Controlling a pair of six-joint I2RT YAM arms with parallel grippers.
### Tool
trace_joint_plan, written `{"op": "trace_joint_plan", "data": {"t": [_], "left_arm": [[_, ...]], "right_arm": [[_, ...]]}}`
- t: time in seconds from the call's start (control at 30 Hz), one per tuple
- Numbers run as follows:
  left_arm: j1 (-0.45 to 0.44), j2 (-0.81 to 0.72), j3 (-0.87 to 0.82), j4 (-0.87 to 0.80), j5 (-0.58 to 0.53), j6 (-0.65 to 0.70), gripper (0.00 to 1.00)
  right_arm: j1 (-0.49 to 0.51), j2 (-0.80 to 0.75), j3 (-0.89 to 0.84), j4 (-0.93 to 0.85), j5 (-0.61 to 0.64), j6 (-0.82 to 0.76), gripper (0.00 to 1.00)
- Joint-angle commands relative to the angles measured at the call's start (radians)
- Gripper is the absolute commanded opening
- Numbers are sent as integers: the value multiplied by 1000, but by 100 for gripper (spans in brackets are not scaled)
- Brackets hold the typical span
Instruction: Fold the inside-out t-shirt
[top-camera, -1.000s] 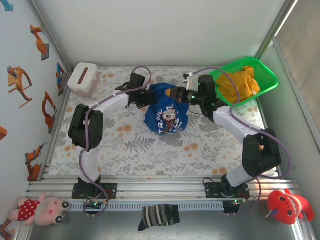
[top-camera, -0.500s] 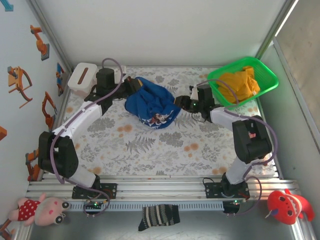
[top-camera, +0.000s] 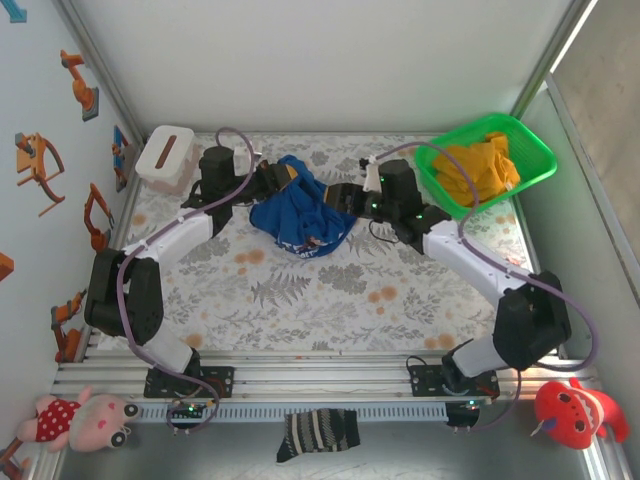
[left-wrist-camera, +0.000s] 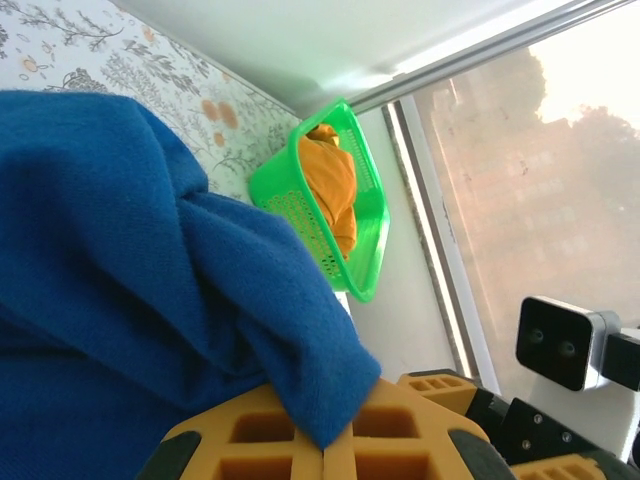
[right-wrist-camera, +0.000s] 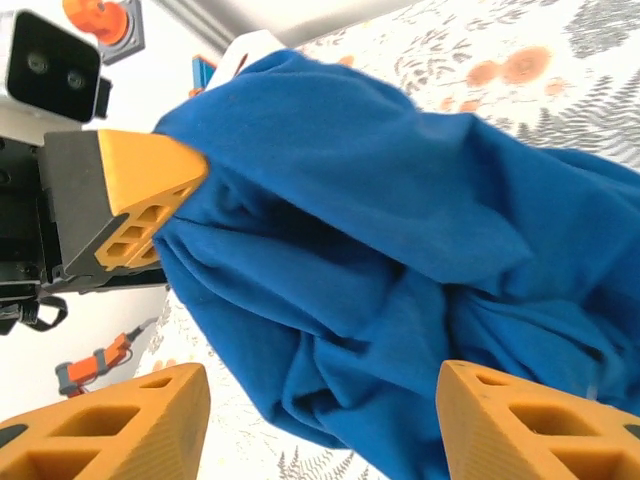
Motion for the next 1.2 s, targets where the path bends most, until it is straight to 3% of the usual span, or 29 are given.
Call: {"op": "trace_joint_plan", "data": {"t": [0.0, 0.03, 0.07, 0.27, 0.33, 0.37, 0.4, 0.43, 0.47, 0.73, 0.9, 1.0, 1.17], "left_arm": [[-4, -37, 2, 57, 38, -20, 0], [-4, -41, 4, 57, 39, -21, 0], [-5, -43, 3, 55, 38, -21, 0], [-10, -48, 1, 45, 51, -22, 0], [-9, -50, -1, 44, 55, -24, 0], [-6, -52, -3, 42, 60, -21, 0], [-3, -55, -6, 30, 62, -14, 0], [5, -57, -9, 17, 59, -6, 0], [15, -62, -16, -1, 56, 7, 0], [142, 19, 0, -201, -61, 142, 2], [200, 77, 65, -309, -112, 208, 56], [209, 24, 54, -336, -113, 220, 64], [173, -195, -68, -365, -169, 248, 70]], "right_arm": [[16, 97, 63, -37, 69, -36, 64], [19, 123, 85, -42, 94, -51, 65], [21, 151, 109, -52, 114, -66, 73], [22, 353, 309, -125, 159, -167, 73], [21, 419, 374, -157, 152, -201, 63], [17, 439, 397, -168, 139, -218, 48], [11, 448, 413, -182, 119, -233, 26], [6, 444, 422, -195, 95, -242, 9], [-3, 432, 423, -213, 68, -259, 0], [-56, 230, 357, -249, -288, -326, 0], [-90, 252, 378, -176, -550, -250, 0], [-100, 281, 395, -130, -600, -191, 0], [-101, 281, 402, -118, -609, -160, 0]]}}
